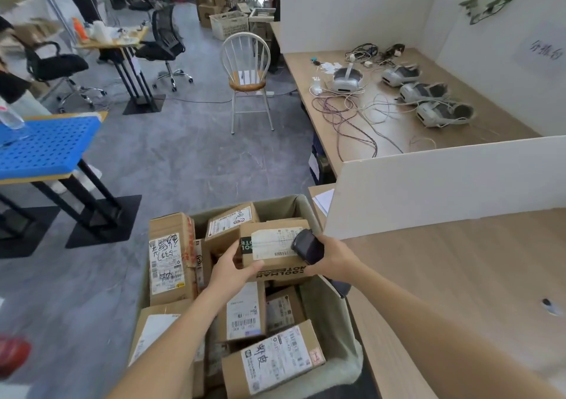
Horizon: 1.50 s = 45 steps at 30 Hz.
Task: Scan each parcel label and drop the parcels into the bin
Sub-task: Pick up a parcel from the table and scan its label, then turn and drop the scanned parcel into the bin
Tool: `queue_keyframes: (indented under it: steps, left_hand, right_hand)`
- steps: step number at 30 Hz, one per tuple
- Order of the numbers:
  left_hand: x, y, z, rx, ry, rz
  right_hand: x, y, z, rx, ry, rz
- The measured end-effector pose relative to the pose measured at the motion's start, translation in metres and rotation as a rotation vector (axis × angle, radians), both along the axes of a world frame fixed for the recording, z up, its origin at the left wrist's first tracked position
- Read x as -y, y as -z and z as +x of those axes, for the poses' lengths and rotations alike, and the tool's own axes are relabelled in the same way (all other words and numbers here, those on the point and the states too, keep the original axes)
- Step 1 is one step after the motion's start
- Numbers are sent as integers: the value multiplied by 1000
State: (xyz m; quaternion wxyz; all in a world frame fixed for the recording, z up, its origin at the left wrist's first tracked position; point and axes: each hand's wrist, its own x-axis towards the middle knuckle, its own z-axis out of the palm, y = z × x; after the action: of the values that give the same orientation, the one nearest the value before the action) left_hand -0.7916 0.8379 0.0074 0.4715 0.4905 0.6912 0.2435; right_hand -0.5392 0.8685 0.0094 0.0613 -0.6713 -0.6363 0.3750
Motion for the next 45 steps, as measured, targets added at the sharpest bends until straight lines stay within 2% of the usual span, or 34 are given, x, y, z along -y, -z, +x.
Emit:
queue_keyframes:
  steps: [12, 17, 25, 31, 35, 45]
  left_hand:
    - [-20, 7, 8, -65, -16, 6]
    - [-13, -8, 10, -146, 21, 90]
    - [8, -40, 20, -302, 192, 254]
    - [44, -76, 33, -314, 317, 392]
    - [87, -102, 37, -296, 426, 467]
    - [194, -161, 84, -280, 751, 639]
  right_hand:
    - [-17, 6, 8, 15, -4, -13]
    - [-7, -9, 21, 41, 0, 31]
    - [40, -56, 37, 73, 77, 142]
    - [116, -107, 45, 150, 177, 229]
    - [192, -140, 46, 250, 269, 235]
    - [373, -214, 61, 326, 530, 282]
